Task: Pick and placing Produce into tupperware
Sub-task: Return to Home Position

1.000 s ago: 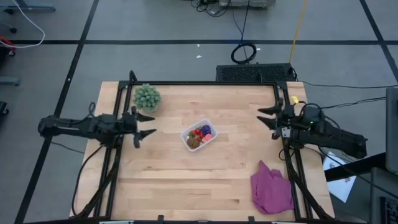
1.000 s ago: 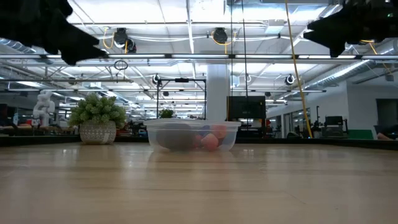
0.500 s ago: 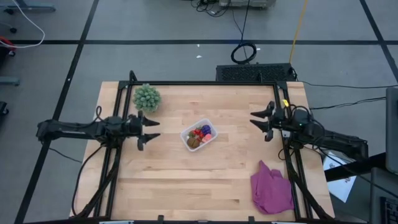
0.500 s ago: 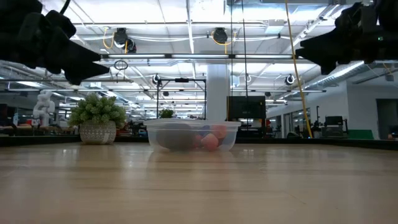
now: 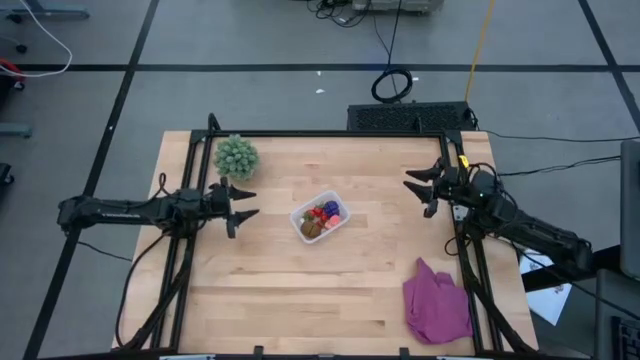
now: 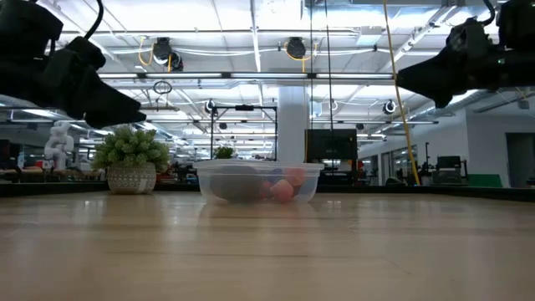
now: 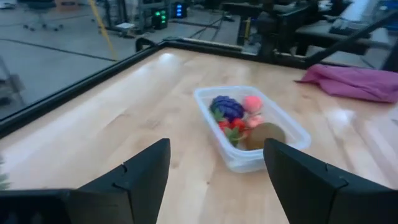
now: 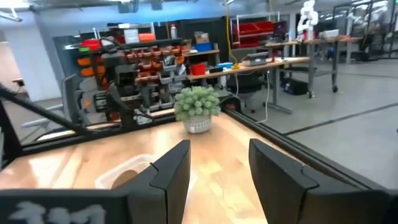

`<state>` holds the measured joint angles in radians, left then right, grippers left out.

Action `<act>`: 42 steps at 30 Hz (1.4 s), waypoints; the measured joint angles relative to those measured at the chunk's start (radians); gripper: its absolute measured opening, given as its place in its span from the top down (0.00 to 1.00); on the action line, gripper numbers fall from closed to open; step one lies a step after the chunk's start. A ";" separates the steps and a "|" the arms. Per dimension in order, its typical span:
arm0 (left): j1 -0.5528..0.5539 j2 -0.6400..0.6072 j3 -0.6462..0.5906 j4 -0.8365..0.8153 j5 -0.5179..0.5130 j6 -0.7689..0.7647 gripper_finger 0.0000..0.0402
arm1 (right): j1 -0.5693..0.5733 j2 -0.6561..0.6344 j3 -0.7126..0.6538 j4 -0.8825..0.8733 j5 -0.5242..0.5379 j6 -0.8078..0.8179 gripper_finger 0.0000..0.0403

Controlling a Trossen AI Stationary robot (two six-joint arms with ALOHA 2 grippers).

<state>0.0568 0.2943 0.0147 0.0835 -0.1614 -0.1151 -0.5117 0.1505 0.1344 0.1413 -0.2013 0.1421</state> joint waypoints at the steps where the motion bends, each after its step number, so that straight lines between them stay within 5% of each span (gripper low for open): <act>1: 0.014 0.000 0.000 0.000 0.002 0.000 0.35 | -0.014 0.000 0.000 -0.004 -0.021 0.002 0.61; 10: 0.169 -0.003 0.006 0.164 0.229 0.024 0.34 | -0.116 -0.035 0.000 0.003 -0.232 0.045 0.61; 19: 0.212 0.000 0.205 -0.195 0.257 -0.022 0.34 | -0.219 -0.149 0.001 -0.032 -0.351 0.082 0.61; 34: -0.013 0.078 0.068 0.057 0.001 -0.075 0.35 | -0.251 -0.142 0.001 -0.050 -0.355 0.070 0.61; 42: -0.044 0.079 0.068 0.081 -0.023 -0.144 0.36 | -0.246 -0.142 -0.023 -0.044 -0.352 0.062 0.61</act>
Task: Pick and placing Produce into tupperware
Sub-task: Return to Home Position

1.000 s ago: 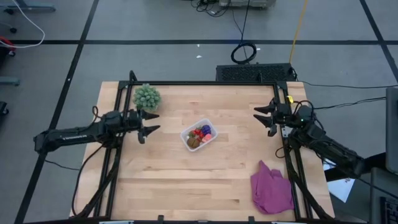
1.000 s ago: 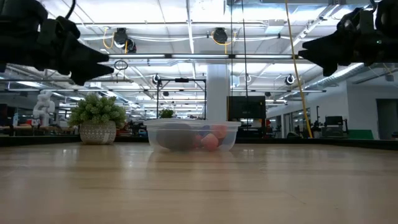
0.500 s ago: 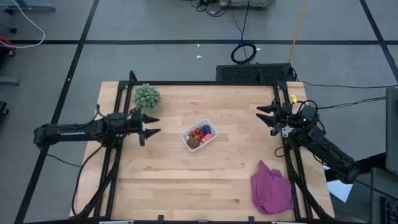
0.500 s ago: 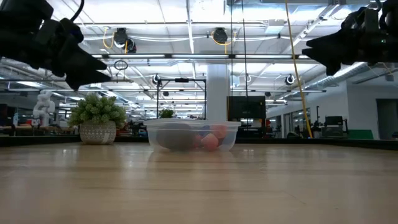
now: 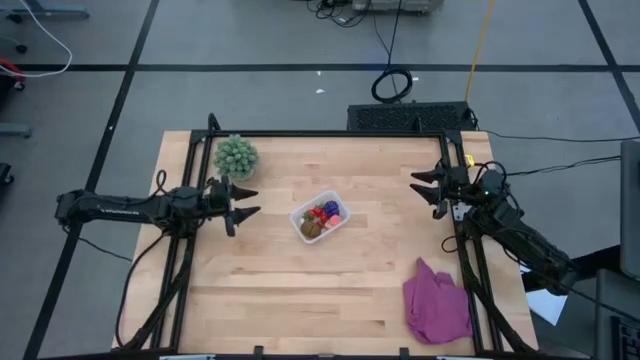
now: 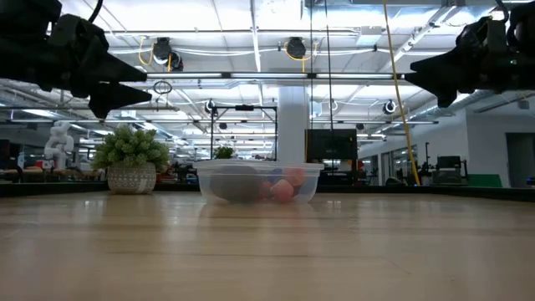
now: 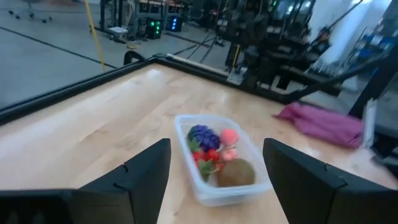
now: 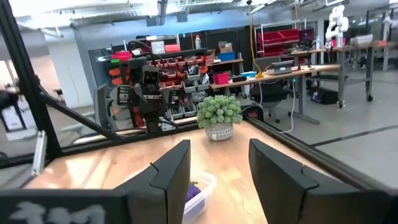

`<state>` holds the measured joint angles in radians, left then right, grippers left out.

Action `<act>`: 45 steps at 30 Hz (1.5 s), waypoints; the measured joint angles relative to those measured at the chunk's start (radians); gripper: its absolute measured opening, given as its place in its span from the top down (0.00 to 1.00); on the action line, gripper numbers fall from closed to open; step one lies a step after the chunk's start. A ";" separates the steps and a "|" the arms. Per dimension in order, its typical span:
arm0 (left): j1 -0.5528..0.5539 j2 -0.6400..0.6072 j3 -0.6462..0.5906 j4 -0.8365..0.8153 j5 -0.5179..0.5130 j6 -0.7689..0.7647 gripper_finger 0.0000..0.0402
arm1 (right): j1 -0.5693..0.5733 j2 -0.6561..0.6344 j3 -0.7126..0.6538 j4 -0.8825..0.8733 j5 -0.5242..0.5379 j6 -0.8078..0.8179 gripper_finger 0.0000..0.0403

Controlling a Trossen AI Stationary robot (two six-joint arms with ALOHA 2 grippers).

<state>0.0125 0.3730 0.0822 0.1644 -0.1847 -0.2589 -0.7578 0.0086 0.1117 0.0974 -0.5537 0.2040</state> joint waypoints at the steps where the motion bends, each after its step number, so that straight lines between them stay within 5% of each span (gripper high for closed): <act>1: -0.004 0.000 0.000 0.008 0.000 -0.020 0.36 | 0.000 0.000 -0.004 0.003 0.000 0.017 0.61; 9: -0.022 0.000 0.000 0.012 0.028 -0.261 0.34 | 0.000 0.000 -0.077 0.004 0.002 0.151 0.61; 16: -0.022 0.000 0.000 0.012 0.027 -0.247 0.36 | 0.009 -0.006 -0.093 0.003 0.003 0.151 0.61; 25: -0.022 0.000 0.000 0.013 0.027 -0.237 0.35 | 0.400 -0.007 -0.095 0.002 0.003 0.136 0.61; 31: -0.022 0.000 0.000 0.012 0.027 -0.241 0.35 | 0.552 -0.007 -0.096 0.003 0.003 -0.155 0.61; 45: -0.022 0.000 0.000 0.012 0.027 -0.242 0.35 | 0.568 0.003 -0.097 0.001 0.003 -0.033 0.61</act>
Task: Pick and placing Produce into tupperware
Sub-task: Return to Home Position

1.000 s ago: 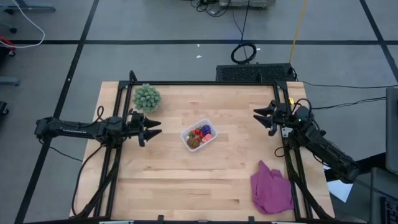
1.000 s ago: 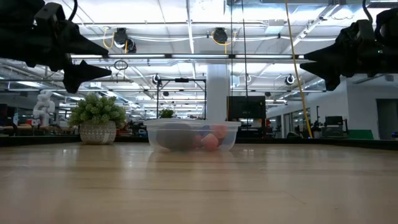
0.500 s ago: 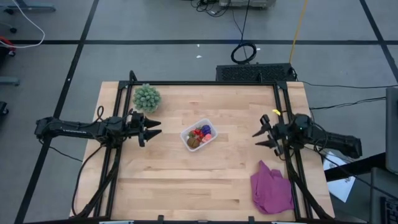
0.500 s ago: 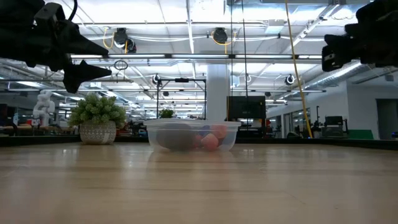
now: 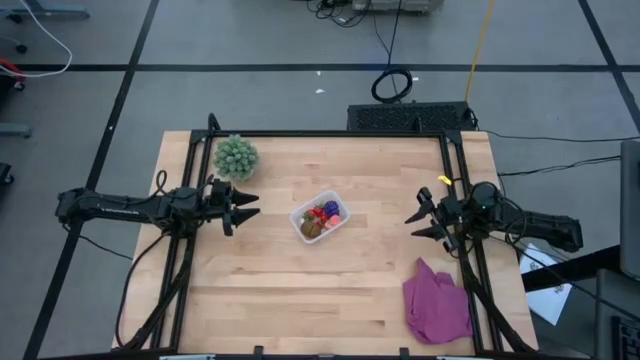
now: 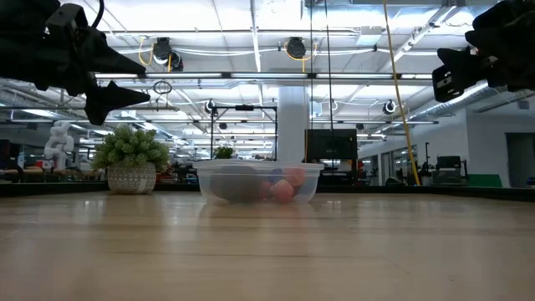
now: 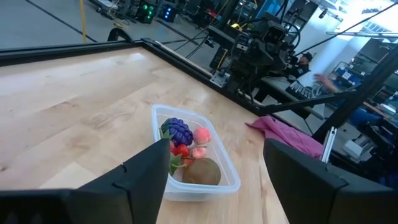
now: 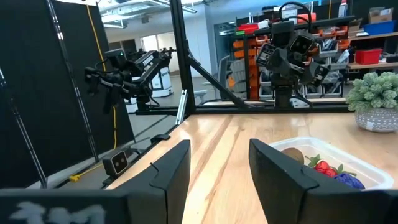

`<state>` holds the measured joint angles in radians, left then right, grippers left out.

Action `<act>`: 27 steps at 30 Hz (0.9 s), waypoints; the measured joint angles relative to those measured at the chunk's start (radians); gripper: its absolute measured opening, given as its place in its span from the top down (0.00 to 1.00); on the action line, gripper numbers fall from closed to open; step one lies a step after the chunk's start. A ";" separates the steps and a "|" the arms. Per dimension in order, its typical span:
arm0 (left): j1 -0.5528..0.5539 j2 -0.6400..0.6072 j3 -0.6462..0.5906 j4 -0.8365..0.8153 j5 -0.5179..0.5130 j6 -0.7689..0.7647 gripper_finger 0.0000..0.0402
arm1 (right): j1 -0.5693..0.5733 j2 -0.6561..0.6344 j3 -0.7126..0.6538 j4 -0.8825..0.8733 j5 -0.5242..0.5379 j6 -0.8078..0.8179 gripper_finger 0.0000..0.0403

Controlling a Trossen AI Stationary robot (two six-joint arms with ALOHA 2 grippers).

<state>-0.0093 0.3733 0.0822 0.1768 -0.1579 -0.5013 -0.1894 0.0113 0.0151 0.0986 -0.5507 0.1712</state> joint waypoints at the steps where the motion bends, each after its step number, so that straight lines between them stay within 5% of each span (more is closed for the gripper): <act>1: 0.000 0.000 0.000 0.000 0.000 0.000 0.35 | 0.000 0.000 0.000 0.000 0.000 0.000 0.61; 27: 0.000 0.000 0.000 0.000 0.000 -0.001 0.35 | 0.000 0.001 0.000 0.000 0.000 0.000 0.61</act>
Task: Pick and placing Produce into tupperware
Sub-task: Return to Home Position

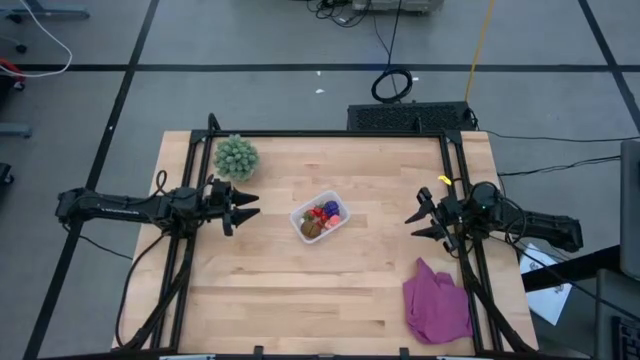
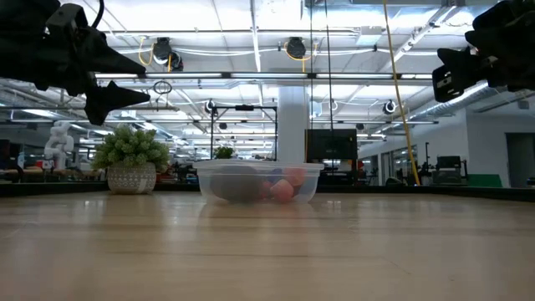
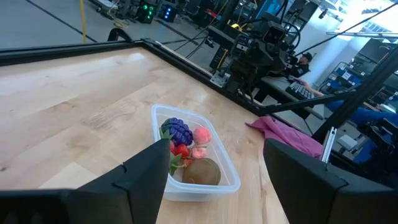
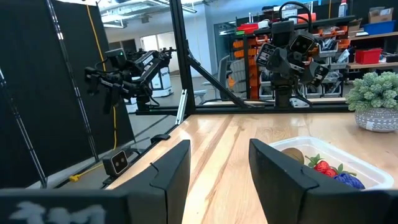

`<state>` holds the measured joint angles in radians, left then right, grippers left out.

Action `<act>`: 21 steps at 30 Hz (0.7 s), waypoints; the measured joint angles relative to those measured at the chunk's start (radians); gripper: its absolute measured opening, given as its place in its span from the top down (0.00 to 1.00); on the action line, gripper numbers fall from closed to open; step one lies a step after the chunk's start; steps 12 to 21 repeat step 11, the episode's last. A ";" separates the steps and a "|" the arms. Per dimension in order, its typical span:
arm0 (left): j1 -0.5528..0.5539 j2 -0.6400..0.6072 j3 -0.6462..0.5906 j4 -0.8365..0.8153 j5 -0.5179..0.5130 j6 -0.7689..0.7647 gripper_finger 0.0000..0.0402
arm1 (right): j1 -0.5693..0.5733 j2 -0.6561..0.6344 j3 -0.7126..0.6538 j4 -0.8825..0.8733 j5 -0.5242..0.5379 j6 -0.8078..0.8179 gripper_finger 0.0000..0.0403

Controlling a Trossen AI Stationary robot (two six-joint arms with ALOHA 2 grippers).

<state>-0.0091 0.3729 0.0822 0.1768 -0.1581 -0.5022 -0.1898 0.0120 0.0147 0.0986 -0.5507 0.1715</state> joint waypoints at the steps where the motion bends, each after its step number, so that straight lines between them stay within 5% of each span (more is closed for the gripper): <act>1: 0.000 0.000 0.000 0.000 0.000 0.000 0.35 | 0.000 0.000 0.000 0.000 0.000 0.000 0.61; 21: 0.000 0.000 0.000 0.000 0.000 0.000 0.35 | 0.000 0.000 0.000 0.000 0.000 0.000 0.61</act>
